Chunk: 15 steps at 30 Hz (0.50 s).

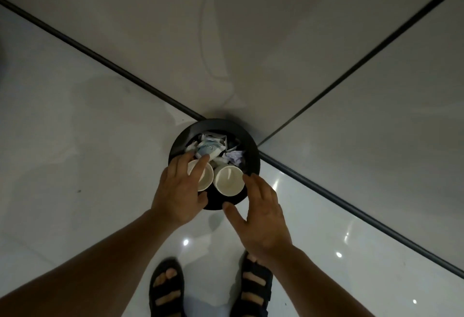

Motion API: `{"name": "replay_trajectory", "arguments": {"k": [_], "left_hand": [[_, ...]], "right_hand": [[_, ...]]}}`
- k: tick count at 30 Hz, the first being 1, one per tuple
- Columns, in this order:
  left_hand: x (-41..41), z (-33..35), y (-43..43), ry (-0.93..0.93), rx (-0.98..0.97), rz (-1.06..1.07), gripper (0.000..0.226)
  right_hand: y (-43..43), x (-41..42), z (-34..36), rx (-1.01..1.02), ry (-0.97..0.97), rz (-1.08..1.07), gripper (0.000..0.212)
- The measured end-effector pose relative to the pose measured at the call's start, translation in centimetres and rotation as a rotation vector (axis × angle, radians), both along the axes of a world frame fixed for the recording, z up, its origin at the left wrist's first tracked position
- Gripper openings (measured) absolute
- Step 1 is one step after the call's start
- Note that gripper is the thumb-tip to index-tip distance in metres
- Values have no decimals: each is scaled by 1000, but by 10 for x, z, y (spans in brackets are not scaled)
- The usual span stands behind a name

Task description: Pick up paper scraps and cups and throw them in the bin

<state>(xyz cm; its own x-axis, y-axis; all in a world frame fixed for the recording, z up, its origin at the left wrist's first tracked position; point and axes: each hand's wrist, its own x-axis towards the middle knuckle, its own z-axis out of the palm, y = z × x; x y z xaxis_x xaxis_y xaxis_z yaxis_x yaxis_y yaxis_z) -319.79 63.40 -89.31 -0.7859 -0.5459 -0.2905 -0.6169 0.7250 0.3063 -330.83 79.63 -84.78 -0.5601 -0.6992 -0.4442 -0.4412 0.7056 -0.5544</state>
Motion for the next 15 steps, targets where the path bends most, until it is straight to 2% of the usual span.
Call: {"name": "replay_trajectory", "arguments": {"k": [6,10,13,15], "left_hand": [[6,-26,-1,-60,-17,-42,101],[7,-27,1,-144,40,-60,105],[6,-1,-6,-178,68,-21,104],[6,29,-13,-129,47,11,102]], "right_hand": [[-9,-1,-20,11,9,2,74],[-10,0,-13,30,14,31,74],[-14,-3,10,59,24,23,75],[-14,-2,34,61,65,21,75]]}}
